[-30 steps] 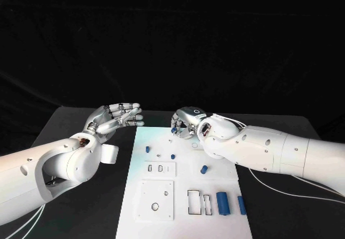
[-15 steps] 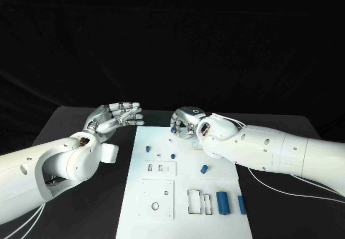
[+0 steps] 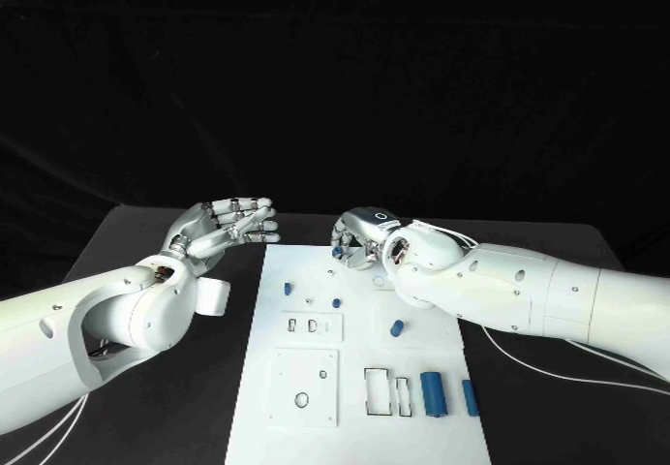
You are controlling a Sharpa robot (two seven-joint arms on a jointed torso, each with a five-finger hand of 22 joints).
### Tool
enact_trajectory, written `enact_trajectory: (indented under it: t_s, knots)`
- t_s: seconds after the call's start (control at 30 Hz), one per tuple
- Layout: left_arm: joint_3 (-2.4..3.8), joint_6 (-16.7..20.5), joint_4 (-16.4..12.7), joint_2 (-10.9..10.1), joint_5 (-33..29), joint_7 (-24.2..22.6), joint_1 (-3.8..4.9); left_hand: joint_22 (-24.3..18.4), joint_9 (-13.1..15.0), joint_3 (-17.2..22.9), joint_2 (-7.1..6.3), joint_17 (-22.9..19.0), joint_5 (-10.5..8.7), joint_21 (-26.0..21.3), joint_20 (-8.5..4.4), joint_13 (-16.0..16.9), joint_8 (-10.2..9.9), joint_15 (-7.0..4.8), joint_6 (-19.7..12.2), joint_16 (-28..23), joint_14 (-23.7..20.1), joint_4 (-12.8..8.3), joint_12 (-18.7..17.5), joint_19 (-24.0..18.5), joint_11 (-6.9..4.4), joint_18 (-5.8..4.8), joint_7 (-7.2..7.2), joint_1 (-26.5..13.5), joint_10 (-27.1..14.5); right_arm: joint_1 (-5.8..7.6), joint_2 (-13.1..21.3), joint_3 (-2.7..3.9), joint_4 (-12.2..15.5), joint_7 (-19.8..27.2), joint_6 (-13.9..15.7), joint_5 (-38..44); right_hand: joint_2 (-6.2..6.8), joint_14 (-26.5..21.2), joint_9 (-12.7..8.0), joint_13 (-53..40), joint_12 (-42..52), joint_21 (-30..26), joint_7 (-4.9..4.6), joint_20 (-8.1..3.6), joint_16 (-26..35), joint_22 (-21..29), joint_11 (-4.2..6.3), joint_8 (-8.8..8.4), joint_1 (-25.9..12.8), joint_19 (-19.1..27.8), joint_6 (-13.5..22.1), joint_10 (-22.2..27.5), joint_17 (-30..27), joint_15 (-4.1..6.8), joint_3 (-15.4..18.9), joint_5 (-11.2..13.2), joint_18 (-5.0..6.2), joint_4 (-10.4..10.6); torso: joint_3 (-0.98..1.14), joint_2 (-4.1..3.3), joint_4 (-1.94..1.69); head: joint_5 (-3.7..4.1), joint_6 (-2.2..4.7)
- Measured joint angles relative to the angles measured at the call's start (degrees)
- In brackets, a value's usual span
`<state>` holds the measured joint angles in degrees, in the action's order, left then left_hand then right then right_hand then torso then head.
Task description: Assemble the parts on the task board
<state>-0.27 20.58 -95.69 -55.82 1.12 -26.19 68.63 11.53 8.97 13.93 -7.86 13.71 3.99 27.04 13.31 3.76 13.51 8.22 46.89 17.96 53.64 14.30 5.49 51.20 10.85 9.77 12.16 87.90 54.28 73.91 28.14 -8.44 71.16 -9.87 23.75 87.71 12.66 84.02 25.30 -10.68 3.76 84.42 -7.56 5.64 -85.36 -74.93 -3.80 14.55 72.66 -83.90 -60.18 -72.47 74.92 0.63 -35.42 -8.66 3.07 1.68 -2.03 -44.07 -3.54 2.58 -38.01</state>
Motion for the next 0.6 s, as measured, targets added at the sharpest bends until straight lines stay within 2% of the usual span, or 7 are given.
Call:
enact_trajectory:
  t_s: [0.27, 0.4, 0.47, 0.6]
  knots:
    - [0.0, -0.01, 0.07, -0.03, 0.0, 0.06, 0.01, -0.01, 0.0, 0.0, 0.0, -0.01, 0.0, -0.01, 0.0, 0.0, 0.0, 0.0, 0.0, 0.0, 0.0, 0.0, 0.0, 0.0, 0.0, 0.0, 0.0, 0.0, 0.0, -0.02, 0.07, -0.01, 0.12, 0.05, 0.09, -0.06, 0.0, 0.0, 0.01, 0.0, 0.0, 0.0, -0.04, 0.0, 0.0, 0.01, 0.0, -0.06, 0.0, 0.0, 0.05, 0.0, 0.0, 0.0, 0.0, 0.01, 0.0, 0.0, 0.03, -0.02, 0.0, -0.01, -0.05]
    - [0.0, -0.02, 0.09, -0.04, 0.0, 0.1, 0.01, -0.01, 0.0, 0.0, 0.0, -0.01, 0.0, -0.01, 0.0, 0.0, 0.0, 0.0, 0.0, 0.0, 0.0, 0.0, 0.0, 0.0, 0.0, 0.0, 0.0, 0.0, 0.0, -0.04, 0.08, -0.02, 0.12, 0.07, 0.13, -0.09, 0.42, 0.0, 0.15, 0.0, 0.0, 0.0, -0.04, 0.02, 0.0, 0.01, 0.0, -0.06, -0.42, 0.03, 0.05, 0.0, 0.0, 0.0, 0.1, 0.01, 0.0, 0.1, 0.03, -0.03, 0.01, -0.03, -0.01]
    - [0.0, -0.03, 0.09, -0.04, 0.0, 0.11, 0.01, -0.01, 0.0, 0.0, 0.0, -0.01, 0.0, -0.01, 0.0, 0.0, 0.0, 0.0, 0.0, 0.0, 0.0, 0.0, 0.0, 0.0, 0.0, 0.0, 0.0, 0.0, 0.0, -0.2, 0.05, -0.17, 0.04, 0.08, 0.07, -0.1, 0.55, 0.0, 0.35, 0.02, 0.0, -0.45, -0.24, 0.31, 0.0, 0.01, -0.41, -0.05, -0.54, 0.31, 0.34, 0.44, -0.01, 0.0, 0.16, 0.02, 0.0, 0.16, 0.03, -0.03, 0.02, -0.03, 0.0]
    - [0.0, -0.03, 0.1, -0.04, 0.0, 0.14, 0.02, -0.01, 0.0, 0.0, 0.0, -0.01, 0.0, -0.02, 0.0, 0.0, 0.0, 0.0, 0.0, 0.0, 0.0, 0.0, 0.0, 0.0, 0.0, 0.0, 0.0, 0.0, 0.0, -0.3, 0.01, -0.18, -0.04, 0.05, 0.02, -0.14, 0.9, -0.21, 0.34, 0.1, 0.0, -0.45, -0.29, 0.31, 0.0, 0.02, -0.51, -0.04, -0.89, 0.31, 0.71, 0.94, -0.01, -0.21, 0.16, 0.01, 0.0, 0.16, 0.02, -0.03, 0.01, 0.07, 0.01]
